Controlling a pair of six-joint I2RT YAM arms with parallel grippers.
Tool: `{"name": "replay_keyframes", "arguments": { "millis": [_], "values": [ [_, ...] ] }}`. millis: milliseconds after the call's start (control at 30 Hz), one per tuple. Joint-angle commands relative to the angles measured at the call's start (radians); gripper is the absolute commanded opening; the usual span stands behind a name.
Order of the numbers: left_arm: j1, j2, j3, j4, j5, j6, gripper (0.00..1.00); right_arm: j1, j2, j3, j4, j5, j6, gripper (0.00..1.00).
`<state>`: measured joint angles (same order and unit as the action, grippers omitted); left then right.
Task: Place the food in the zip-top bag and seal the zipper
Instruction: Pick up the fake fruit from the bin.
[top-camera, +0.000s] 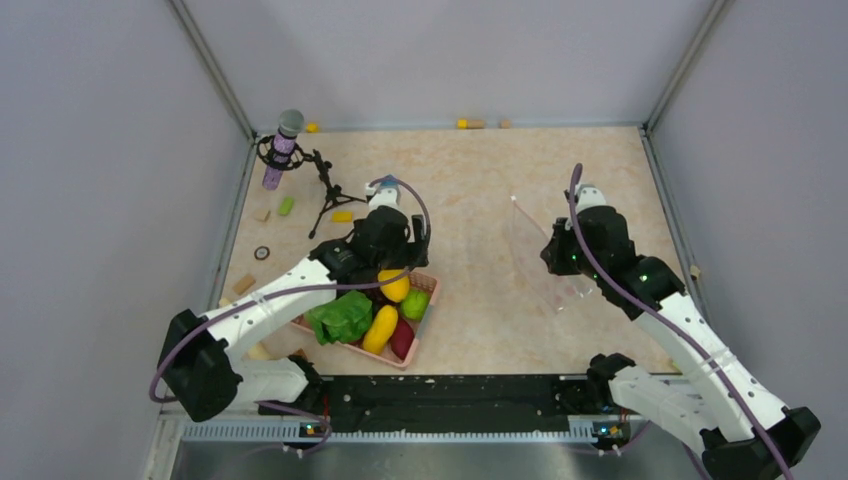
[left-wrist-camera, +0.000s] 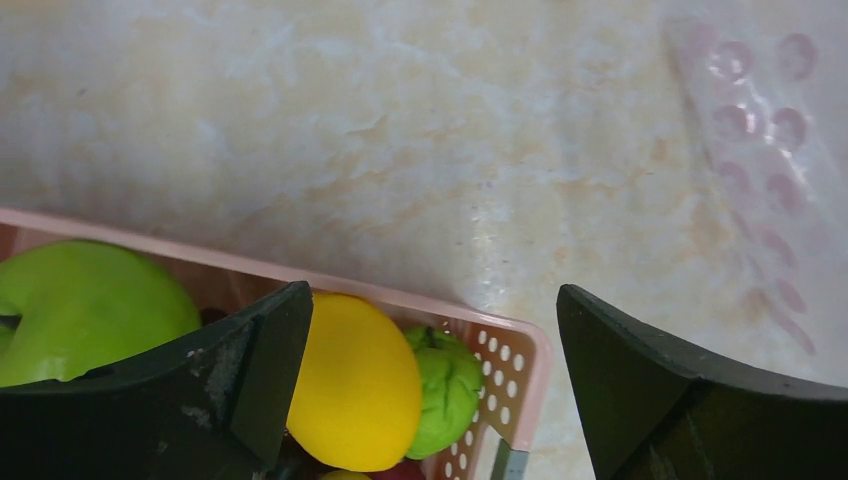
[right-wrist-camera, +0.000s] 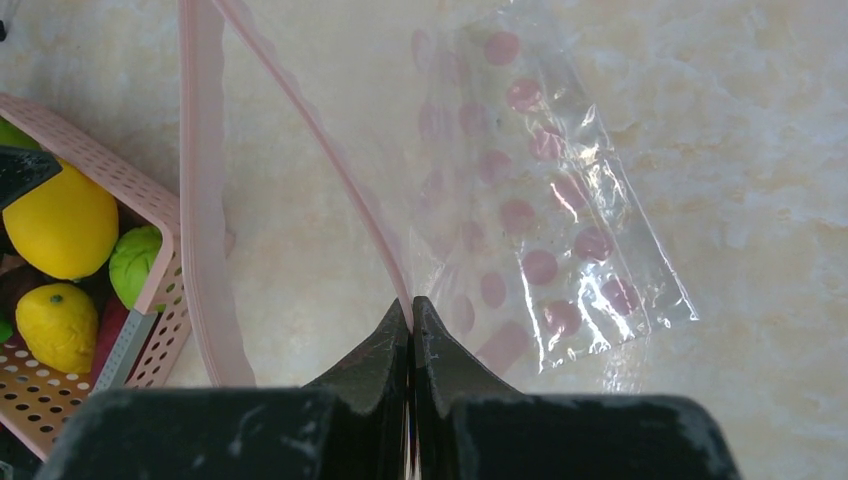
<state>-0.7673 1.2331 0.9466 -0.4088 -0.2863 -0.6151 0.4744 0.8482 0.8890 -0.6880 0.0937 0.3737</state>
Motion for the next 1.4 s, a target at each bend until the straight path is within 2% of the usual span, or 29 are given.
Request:
{"name": "replay_keyframes", "arguments": {
  "millis": [0, 233, 567, 700, 800, 1167, 1300, 1367],
  "values": [
    [0.012, 0.023, 0.007, -0.082, -0.117, -0.088, 0.97, -0.010, 0.008, -0.013, 0.020, -0.022, -0.011, 0.00],
    [0.043, 0.014, -0.049, -0.114, -0.132, -0.127, 0.97, -0.010, 0.015, -0.013, 0.020, -0.032, -0.012, 0.00],
    [0.056, 0.037, -0.115, -0.080, -0.053, -0.141, 0.97, -0.011, 0.014, -0.015, 0.019, -0.010, -0.011, 0.00],
    [0.056, 0.063, -0.117, -0.073, -0.018, -0.146, 0.94, -0.011, 0.014, -0.017, 0.019, -0.006, -0.010, 0.00],
    [0.057, 0.075, -0.093, -0.096, 0.022, -0.137, 0.83, -0.010, 0.013, -0.016, 0.019, -0.002, -0.010, 0.00],
    [0.056, 0.005, -0.101, -0.068, 0.068, -0.079, 0.28, -0.013, 0.016, -0.018, 0.017, -0.001, -0.009, 0.00],
    [0.055, -0.069, -0.113, -0.017, 0.111, -0.043, 0.16, -0.013, 0.022, -0.016, 0.015, -0.016, -0.012, 0.00],
    [0.056, -0.123, -0.127, 0.040, 0.176, -0.008, 0.14, -0.012, 0.020, -0.016, 0.014, -0.020, -0.012, 0.00]
  ]
}}
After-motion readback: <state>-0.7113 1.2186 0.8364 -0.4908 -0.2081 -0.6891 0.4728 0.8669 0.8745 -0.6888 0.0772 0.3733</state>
